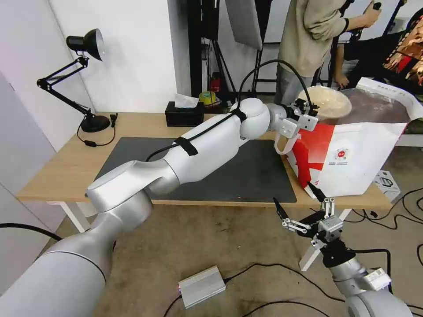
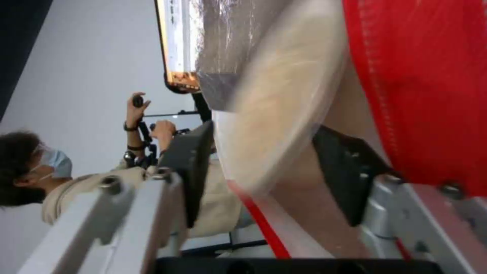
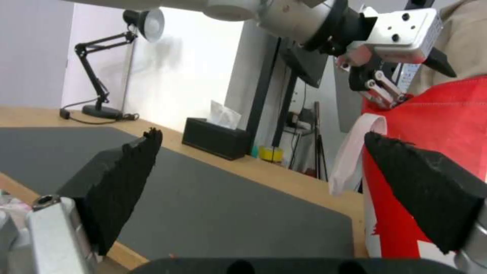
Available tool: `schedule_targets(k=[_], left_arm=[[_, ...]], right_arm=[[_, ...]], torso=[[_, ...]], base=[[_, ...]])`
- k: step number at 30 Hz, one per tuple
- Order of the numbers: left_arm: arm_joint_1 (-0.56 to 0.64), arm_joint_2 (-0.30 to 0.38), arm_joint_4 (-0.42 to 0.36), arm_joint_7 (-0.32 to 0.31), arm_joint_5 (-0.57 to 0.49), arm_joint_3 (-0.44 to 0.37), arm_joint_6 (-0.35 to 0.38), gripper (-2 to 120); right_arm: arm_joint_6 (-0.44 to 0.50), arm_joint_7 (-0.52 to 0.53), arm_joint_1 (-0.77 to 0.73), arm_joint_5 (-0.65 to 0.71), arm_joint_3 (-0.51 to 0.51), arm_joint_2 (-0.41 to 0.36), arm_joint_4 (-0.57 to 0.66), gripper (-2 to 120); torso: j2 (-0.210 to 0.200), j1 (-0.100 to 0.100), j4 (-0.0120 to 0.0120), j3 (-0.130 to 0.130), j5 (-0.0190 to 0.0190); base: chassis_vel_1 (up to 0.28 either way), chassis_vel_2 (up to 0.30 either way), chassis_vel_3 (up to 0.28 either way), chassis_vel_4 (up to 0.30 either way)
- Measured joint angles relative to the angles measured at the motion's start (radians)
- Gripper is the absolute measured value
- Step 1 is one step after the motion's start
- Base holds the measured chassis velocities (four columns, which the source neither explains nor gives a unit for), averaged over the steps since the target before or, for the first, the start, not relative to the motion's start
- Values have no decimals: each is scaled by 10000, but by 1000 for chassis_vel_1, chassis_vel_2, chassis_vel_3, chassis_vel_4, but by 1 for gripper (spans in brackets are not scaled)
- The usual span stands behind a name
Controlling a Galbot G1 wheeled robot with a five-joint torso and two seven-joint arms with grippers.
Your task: Pick up the trash from the table and place it into the takeout bag.
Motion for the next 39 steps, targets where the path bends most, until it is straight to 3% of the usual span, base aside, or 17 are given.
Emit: schedule_targets(k=[6,14,28,39], left_arm=[[-29,0,12,-21,24,49,22,83],[6,-1,0,-41,39,55,57,99],[9,11,-124,-237,-1,-230,213,100],[-226,41,-154,-290,-1199,-655,373,100]], right_arm=[[0,0,0,0,0,0,0,100],[0,0,0,0,0,0,0,100],[0,0,0,0,0,0,0,100],[0,0,0,0,0,1,0,100]], torso=[[0,0,0,0,-1],[-1,0,0,0,0],[0,0,0,0,0],[0,0,0,0,0]], base=[[0,0,0,0],[0,0,0,0],[0,0,0,0],[0,0,0,0]])
